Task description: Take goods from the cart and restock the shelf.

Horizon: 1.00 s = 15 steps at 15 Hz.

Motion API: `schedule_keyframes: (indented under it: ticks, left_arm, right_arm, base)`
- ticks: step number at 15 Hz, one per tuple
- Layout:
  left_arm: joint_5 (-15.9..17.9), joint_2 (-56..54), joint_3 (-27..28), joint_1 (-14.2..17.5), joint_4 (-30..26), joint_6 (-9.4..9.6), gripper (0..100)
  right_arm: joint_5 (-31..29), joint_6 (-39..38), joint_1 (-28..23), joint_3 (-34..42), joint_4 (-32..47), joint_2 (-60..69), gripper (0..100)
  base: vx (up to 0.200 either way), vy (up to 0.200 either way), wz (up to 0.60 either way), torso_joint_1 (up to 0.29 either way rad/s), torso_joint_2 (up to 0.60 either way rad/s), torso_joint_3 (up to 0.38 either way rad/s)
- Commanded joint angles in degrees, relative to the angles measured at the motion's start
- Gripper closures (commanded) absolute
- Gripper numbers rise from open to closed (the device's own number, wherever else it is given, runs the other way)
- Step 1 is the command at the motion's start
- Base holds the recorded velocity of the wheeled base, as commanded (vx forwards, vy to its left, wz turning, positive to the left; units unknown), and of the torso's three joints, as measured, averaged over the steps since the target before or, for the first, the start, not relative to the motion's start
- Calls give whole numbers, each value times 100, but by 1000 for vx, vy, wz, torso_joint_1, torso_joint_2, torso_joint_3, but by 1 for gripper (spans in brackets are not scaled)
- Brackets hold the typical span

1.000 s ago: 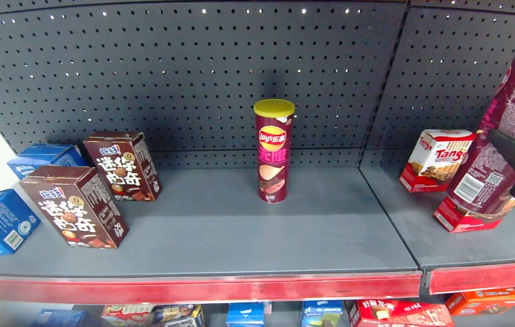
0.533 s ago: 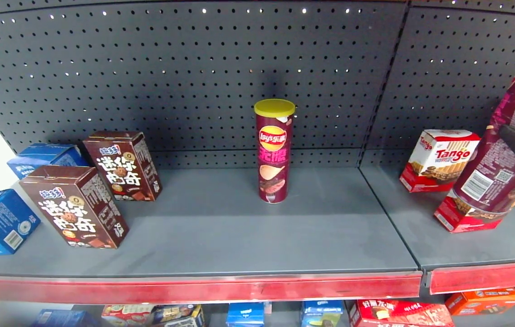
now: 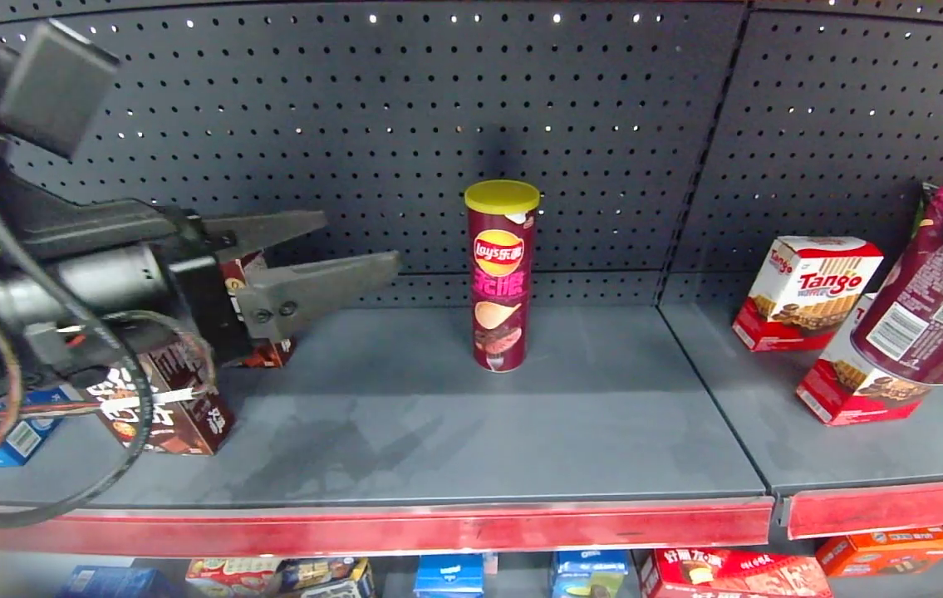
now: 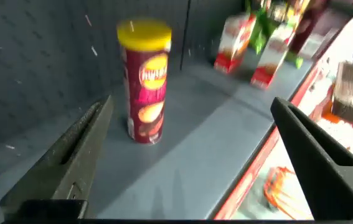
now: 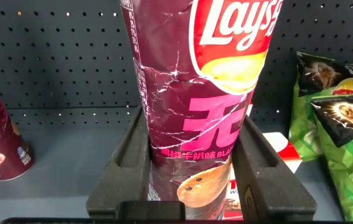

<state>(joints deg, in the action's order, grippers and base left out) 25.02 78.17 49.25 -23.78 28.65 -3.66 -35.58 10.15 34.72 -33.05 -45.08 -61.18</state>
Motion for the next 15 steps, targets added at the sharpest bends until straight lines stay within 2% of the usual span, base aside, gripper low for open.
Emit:
schedule_keyframes:
  ticks: [1,6,8,10,15]
  left_arm:
    - [109,832,85,40,62,-3,0]
    - [188,1939,920,-30,194,5,0]
    - [373,2264,955,-21,554,-3,0]
    - [373,2607,1008,-21,818,-12,0]
    - [381,3126,1640,67,844,-12,0]
  right_arm:
    - [-1,4,0,-9,-1,-25,100]
    - [8,4,9,18,8,-113,100]
    - [-1,4,0,79,8,-113,100]
    - [-10,4,-9,106,17,-113,100]
    - [-142,4,-27,176,26,-104,100]
  base:
    - [0,0,0,0,0,0]
    - [0,0,0,0,0,0]
    - [0,0,0,0,0,0]
    - [0,0,0,0,0,0]
    - [0,0,0,0,0,0]
